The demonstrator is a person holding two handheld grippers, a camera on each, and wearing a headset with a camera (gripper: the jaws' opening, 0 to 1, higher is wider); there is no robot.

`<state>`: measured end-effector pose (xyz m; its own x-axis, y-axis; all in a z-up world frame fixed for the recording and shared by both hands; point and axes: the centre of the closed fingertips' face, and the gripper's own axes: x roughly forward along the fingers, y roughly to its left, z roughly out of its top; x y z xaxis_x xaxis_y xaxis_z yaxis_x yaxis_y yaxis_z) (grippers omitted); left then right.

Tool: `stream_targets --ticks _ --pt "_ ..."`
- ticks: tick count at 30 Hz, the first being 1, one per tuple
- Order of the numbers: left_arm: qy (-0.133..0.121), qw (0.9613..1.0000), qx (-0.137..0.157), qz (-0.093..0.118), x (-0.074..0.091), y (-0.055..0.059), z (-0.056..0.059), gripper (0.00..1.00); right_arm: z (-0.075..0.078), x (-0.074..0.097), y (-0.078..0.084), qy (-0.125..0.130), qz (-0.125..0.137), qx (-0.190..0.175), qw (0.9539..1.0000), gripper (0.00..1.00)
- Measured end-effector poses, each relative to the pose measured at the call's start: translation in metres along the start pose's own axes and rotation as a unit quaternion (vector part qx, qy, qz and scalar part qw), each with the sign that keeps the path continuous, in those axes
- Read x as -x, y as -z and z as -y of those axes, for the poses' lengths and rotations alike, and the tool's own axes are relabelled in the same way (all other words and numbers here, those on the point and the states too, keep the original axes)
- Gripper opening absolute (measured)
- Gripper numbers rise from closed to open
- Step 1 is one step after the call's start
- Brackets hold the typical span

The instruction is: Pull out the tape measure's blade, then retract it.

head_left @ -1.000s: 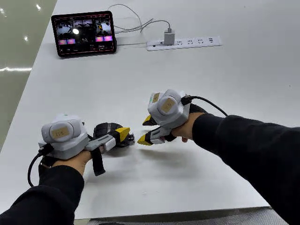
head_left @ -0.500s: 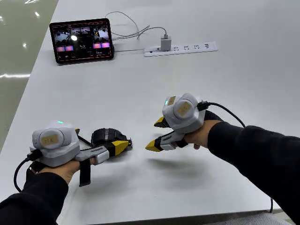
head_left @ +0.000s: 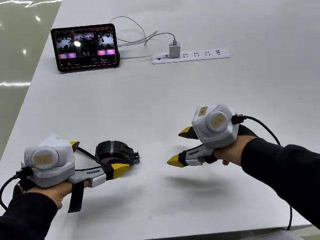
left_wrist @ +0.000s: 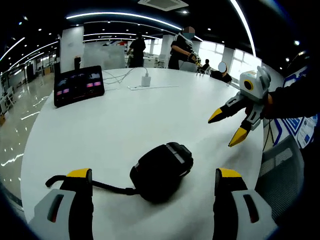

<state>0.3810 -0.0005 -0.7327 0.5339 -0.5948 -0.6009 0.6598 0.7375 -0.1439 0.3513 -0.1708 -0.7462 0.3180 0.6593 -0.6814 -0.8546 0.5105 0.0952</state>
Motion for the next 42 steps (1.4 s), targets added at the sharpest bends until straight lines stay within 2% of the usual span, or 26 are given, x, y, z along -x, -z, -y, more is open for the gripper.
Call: stream_targets --ticks 2,5,9,12,14,17,21,25,28,29,31,36,42 --pt "-0.002 0.9998 -0.014 -0.016 0.002 0.004 -0.002 0.99 0.0 0.007 0.003 0.003 -0.001 0.009 1.0 0.53" --pt "0.001 0.9998 -0.014 -0.012 0.005 0.001 -0.002 0.99 -0.001 0.016 0.008 0.006 -0.007 0.027 0.9996 0.54" --pt "0.011 0.9997 -0.018 -0.014 0.009 0.002 0.001 0.99 0.001 0.024 0.014 0.009 -0.008 0.025 0.9996 0.55" --pt "0.024 0.9994 -0.025 -0.005 0.011 -0.002 0.006 0.99 0.004 0.031 0.019 0.012 -0.006 0.018 0.9997 0.56" --pt "0.023 0.9985 -0.047 -0.018 0.012 0.001 0.007 0.99 0.005 0.036 0.02 0.016 -0.003 0.014 0.9998 0.57" --pt "0.035 0.9981 -0.048 -0.015 0.014 0.0 0.011 0.99 0.008 0.043 0.023 0.02 0.002 0.009 0.9998 0.59" --pt "0.034 0.9979 -0.052 -0.02 0.018 0.002 0.008 0.99 0.011 0.056 0.027 0.023 0.01 -0.003 0.9997 0.63" --pt "0.038 0.9977 -0.053 -0.019 0.021 0.001 0.007 0.99 0.012 0.065 0.036 0.026 0.007 0.003 0.9996 0.66" --pt "0.038 0.9967 -0.068 -0.023 0.024 0.002 0.005 0.99 0.013 0.073 0.043 0.031 0.008 -0.005 0.9995 0.68" --pt "0.043 0.9954 -0.075 -0.041 0.025 0.008 0.005 0.99 0.013 0.077 0.045 0.034 0.009 -0.009 0.9993 0.69" --pt "0.048 0.9948 -0.083 -0.036 0.028 0.009 0.007 0.99 0.012 0.083 0.05 0.038 0.008 -0.01 0.9992 0.7" --pt "0.053 0.9943 -0.08 -0.046 0.035 0.014 0.006 0.99 0.016 0.1 0.062 0.047 0.008 -0.017 0.9987 0.73" --pt "0.053 0.9944 -0.077 -0.049 0.037 0.013 0.007 0.99 0.024 0.12 0.077 0.066 0.011 -0.023 0.9975 0.78"
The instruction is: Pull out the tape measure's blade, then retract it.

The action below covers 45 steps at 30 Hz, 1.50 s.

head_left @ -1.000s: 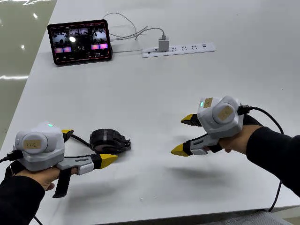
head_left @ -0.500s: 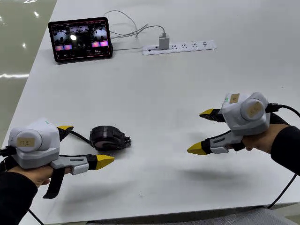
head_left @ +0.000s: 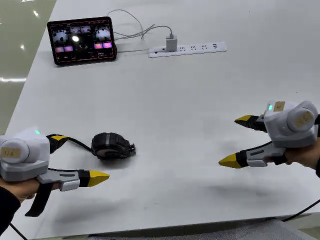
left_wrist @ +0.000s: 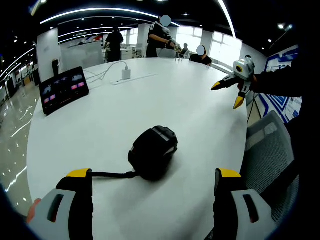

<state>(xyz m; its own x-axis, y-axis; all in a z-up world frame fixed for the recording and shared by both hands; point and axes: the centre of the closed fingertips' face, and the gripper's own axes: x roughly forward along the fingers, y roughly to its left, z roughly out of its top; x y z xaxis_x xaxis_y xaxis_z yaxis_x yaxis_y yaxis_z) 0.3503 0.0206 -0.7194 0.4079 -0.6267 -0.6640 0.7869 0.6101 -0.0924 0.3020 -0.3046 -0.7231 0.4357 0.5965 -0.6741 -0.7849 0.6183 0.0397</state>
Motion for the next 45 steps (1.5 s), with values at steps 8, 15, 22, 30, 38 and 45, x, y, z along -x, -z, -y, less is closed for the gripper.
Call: stream_targets --ticks 8,15,22,30,38,45 --pt "0.007 1.0 0.003 -0.005 -0.001 -0.001 0.004 0.99 0.008 0.022 0.023 0.012 -0.007 -0.013 0.9998 0.86" --pt "0.006 1.0 0.001 -0.008 0.002 0.0 0.002 0.99 0.021 0.04 0.038 0.023 -0.009 -0.022 0.9995 0.89" --pt "0.005 0.9999 0.004 -0.01 0.003 0.003 -0.001 0.99 0.033 0.056 0.044 0.035 -0.008 -0.029 0.9989 0.93" --pt "0.006 0.9999 0.007 -0.011 0.004 0.002 -0.002 0.99 0.038 0.065 0.05 0.035 -0.009 -0.043 0.9984 0.99" --pt "0.008 0.9999 0.008 -0.009 0.006 -0.001 -0.003 0.99 0.037 0.072 0.059 0.037 -0.01 -0.044 0.9983 0.99" --pt "0.026 0.9995 0.01 -0.016 0.005 0.003 0.004 0.99 0.036 0.075 0.064 0.042 -0.012 -0.051 0.9977 0.99"
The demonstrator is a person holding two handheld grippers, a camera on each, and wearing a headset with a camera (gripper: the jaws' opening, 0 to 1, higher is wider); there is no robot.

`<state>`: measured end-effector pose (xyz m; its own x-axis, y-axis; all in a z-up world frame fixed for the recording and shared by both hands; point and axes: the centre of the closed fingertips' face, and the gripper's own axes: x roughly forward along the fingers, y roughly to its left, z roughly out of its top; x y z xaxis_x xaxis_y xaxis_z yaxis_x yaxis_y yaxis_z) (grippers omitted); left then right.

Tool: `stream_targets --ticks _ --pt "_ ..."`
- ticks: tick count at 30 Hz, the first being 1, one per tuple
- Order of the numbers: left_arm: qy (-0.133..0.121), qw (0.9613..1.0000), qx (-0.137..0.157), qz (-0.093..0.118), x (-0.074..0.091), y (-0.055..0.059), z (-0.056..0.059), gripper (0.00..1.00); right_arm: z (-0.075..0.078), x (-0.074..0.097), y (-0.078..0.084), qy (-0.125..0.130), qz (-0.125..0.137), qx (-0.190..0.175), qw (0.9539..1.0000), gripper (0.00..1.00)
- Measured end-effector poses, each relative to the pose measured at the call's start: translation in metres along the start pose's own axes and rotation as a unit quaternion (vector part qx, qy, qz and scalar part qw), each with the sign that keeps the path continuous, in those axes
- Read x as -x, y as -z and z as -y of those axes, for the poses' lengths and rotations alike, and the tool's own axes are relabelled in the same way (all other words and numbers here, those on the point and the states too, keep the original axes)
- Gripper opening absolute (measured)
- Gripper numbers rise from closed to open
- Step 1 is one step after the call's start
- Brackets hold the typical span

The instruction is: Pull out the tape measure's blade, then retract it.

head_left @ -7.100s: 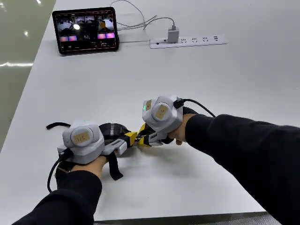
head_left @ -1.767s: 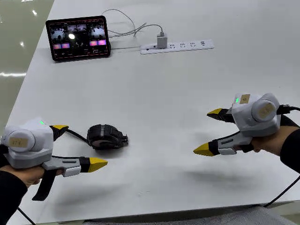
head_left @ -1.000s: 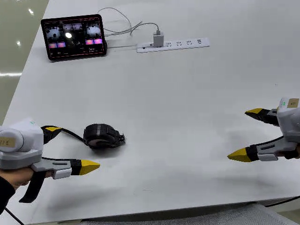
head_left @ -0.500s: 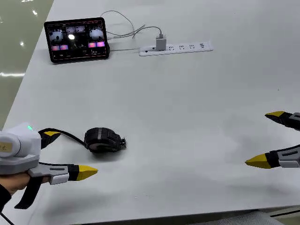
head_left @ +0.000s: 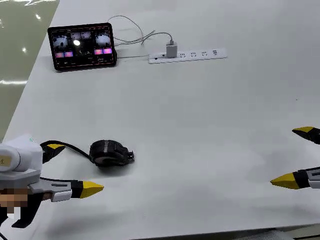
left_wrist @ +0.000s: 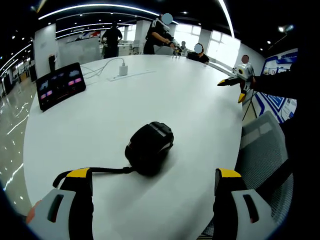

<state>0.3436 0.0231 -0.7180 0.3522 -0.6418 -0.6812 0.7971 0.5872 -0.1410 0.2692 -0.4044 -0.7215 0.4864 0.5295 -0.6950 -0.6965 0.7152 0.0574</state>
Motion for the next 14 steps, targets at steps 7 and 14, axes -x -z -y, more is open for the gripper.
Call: stream_targets --ticks 7,14 --pt "0.0 1.0 -0.003 -0.004 0.0016 0.0015 0.0007 0.99 -0.0019 -0.0001 0.0003 -0.001 0.001 0.001 1.0 0.99" --pt "-0.004 1.0 -0.004 -0.001 0.0032 -0.0004 -0.0039 0.99 -0.0026 0.0001 -0.0012 -0.001 0.0 0.001 1.0 0.99"
